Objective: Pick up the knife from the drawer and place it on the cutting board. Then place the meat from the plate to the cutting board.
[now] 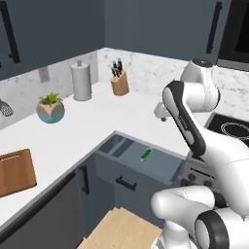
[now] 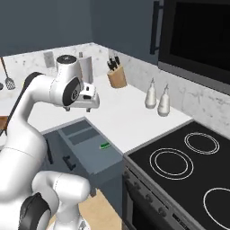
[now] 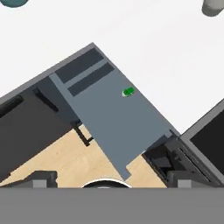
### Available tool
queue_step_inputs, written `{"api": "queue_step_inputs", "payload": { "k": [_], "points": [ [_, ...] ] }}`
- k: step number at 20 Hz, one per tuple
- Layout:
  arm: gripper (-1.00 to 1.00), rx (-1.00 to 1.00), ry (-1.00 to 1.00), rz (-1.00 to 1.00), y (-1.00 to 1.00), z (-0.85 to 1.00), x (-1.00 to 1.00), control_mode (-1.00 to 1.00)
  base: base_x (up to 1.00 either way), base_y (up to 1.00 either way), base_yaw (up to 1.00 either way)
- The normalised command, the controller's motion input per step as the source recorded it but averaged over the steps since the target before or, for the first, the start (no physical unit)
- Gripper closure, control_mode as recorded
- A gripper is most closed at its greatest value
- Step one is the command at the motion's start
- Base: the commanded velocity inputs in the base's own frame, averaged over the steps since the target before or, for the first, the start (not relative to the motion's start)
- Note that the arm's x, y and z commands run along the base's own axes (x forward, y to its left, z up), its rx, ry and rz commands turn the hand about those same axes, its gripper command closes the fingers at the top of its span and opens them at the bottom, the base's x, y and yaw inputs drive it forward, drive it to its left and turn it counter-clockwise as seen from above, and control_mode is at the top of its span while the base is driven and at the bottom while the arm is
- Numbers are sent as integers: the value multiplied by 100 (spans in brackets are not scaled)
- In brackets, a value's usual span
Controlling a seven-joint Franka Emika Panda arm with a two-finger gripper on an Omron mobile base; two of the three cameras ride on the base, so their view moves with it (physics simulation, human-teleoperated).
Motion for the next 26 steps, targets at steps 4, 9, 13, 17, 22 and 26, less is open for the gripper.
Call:
{"api": "queue_step_inputs", "payload": {
  "k": [4, 9, 13, 17, 22, 26],
  "points": [
    [-100, 0, 0, 0, 0, 0, 0, 100, -15, -14, 48],
    [-100, 0, 0, 0, 0, 0, 0, 100, -7, -34, 45],
    [-100, 0, 0, 0, 0, 0, 0, 100, -1, -28, 26],
    [-100, 0, 0, 0, 0, 0, 0, 100, -1, -40, 2],
    [-100, 0, 0, 0, 0, 0, 0, 100, 0, -48, -3],
    [-100, 0, 0, 0, 0, 0, 0, 100, 0, -17, 0]
  ]
}}
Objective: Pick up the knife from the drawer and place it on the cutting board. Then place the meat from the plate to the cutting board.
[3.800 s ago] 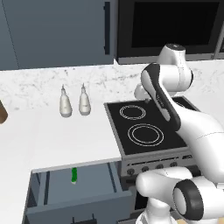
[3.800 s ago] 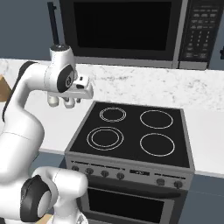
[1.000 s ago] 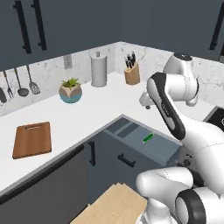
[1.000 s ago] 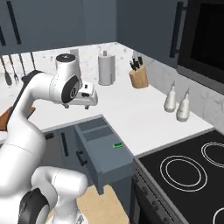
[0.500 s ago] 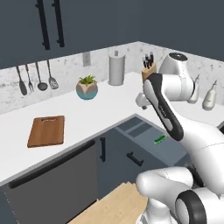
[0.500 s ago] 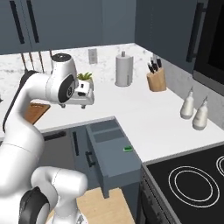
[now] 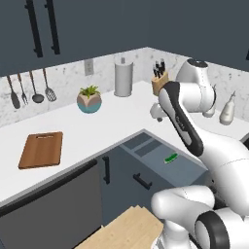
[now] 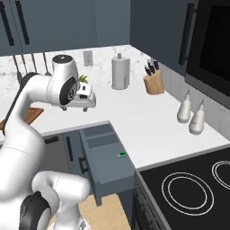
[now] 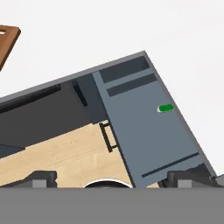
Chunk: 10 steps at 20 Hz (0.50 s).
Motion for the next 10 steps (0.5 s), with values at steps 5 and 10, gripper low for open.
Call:
{"api": "queue_step_inputs", "payload": {
  "k": [5, 10],
  "points": [
    [-100, 7, 0, 0, -16, -32, -5, -100, 0, 0, 0],
    [-100, 23, 0, -37, -2, -100, -16, -100, 0, 0, 0]
  ]
}}
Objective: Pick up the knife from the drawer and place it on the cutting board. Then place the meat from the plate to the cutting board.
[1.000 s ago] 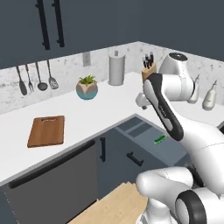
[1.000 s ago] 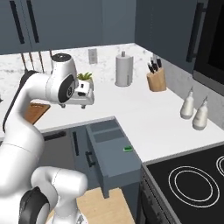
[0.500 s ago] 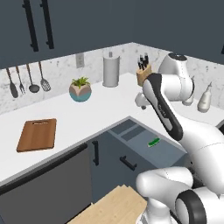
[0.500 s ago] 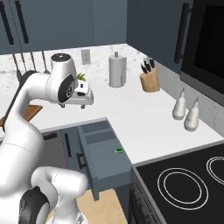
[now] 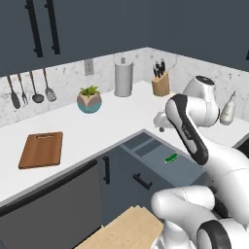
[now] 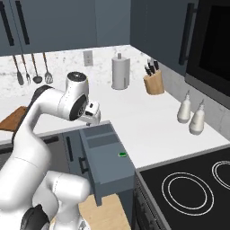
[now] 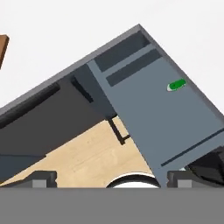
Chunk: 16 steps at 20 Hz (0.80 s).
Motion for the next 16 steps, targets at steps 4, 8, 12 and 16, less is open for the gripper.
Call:
{"api": "queue_step_inputs", "payload": {
  "k": [4, 8, 12, 16],
  "points": [
    [-100, 23, 0, -63, 0, -100, -10, -100, 0, 0, 0],
    [-100, 12, 6, -50, 0, -90, 4, -100, 0, 0, 0],
    [-100, 1, 17, -34, -3, -64, 15, -100, 0, 0, 0],
    [-100, 0, 11, -18, 0, -41, 39, -100, 0, 0, 0]
  ]
}}
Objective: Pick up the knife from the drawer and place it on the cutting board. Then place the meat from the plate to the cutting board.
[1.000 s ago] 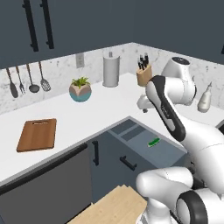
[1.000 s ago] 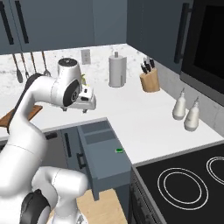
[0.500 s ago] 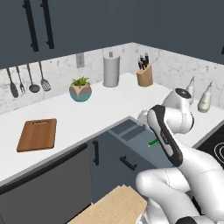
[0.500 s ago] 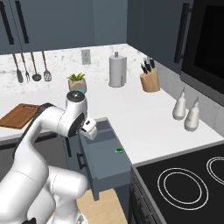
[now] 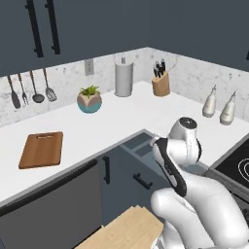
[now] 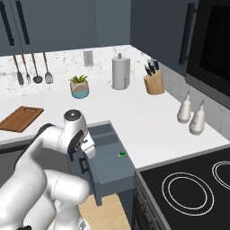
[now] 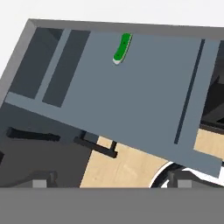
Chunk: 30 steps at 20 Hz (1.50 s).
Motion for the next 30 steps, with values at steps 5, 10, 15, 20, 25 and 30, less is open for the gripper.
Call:
{"api": "queue_step_inputs", "payload": {
  "k": [5, 10, 15, 20, 25, 30],
  "points": [
    [-100, 0, 4, -4, -11, -31, 44, -100, 0, 0, 0],
    [-100, 1, 2, 0, -2, -56, 21, -100, 0, 0, 0],
    [-100, 5, 2, 0, -8, -57, 25, -100, 0, 0, 0],
    [-100, 1, 5, 0, -3, -59, 29, -100, 0, 0, 0],
    [-100, 1, 0, 0, -3, -52, 16, -100, 0, 0, 0],
    [-100, 0, 0, 0, -17, -30, 6, -100, 0, 0, 0]
  ]
}}
